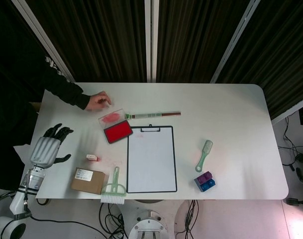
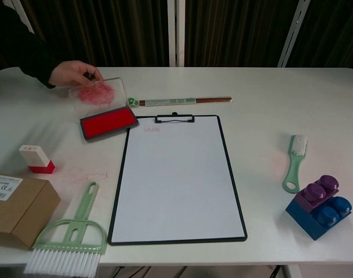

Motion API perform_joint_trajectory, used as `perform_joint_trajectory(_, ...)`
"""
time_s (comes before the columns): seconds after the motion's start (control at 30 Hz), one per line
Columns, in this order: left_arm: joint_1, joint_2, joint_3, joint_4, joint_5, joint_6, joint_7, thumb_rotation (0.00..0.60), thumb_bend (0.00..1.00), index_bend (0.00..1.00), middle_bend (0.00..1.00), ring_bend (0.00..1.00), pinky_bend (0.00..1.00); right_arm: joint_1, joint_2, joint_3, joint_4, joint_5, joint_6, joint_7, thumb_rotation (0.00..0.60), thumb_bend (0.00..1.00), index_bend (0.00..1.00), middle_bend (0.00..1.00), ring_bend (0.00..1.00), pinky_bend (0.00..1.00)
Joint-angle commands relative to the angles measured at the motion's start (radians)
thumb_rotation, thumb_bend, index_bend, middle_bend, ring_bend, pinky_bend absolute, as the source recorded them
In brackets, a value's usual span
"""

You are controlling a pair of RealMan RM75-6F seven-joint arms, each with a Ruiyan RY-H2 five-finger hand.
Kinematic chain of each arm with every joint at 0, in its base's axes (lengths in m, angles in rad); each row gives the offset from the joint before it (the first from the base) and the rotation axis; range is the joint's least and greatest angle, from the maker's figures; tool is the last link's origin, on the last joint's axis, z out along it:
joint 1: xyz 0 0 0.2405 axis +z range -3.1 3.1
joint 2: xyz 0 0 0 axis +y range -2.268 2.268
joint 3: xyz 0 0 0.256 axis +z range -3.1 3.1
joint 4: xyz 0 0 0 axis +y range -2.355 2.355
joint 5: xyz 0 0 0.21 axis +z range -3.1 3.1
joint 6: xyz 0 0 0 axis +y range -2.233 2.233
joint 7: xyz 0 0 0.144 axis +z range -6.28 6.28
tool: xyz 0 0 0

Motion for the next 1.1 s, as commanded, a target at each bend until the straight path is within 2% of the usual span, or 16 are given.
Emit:
perform_joint_trajectory(0.03,0.000,0.006,0.000,-0.003,0.013,-0.009,-0.014,0.600,0.12,0.20,0.20,0.10,0.20,0.000,0.001,0.001,-0.002,0.000,0.001,-0.001,0.600,0.25,0.00,0.00,0.00,0.00)
perform_joint_trajectory(0.23,0.007,0.007,0.003,0.036,0.046,0.002,-0.028,0.600,0.11,0.14,0.16,0.09,0.19,-0.006,0.011,0.000,-0.003,0.002,0.007,0.010,0.600,0.24,0.00,0.00,0.00,0.00)
perform_joint_trajectory(0.4,0.021,0.017,0.002,0.048,0.036,-0.006,-0.032,0.518,0.11,0.12,0.12,0.08,0.18,-0.014,0.009,0.000,0.008,0.008,0.013,0.023,0.600,0.23,0.00,0.00,0.00,0.00)
perform_joint_trajectory(0.77,0.046,0.019,-0.006,0.068,0.046,0.013,-0.054,0.511,0.16,0.12,0.12,0.08,0.18,-0.016,0.005,0.002,0.004,0.008,0.017,0.018,0.600,0.23,0.00,0.00,0.00,0.00)
perform_joint_trajectory(1.1,0.046,0.028,-0.018,0.059,0.049,0.003,-0.057,0.512,0.16,0.12,0.12,0.08,0.18,-0.014,0.011,0.004,-0.011,0.010,0.014,0.006,0.600,0.23,0.00,0.00,0.00,0.00)
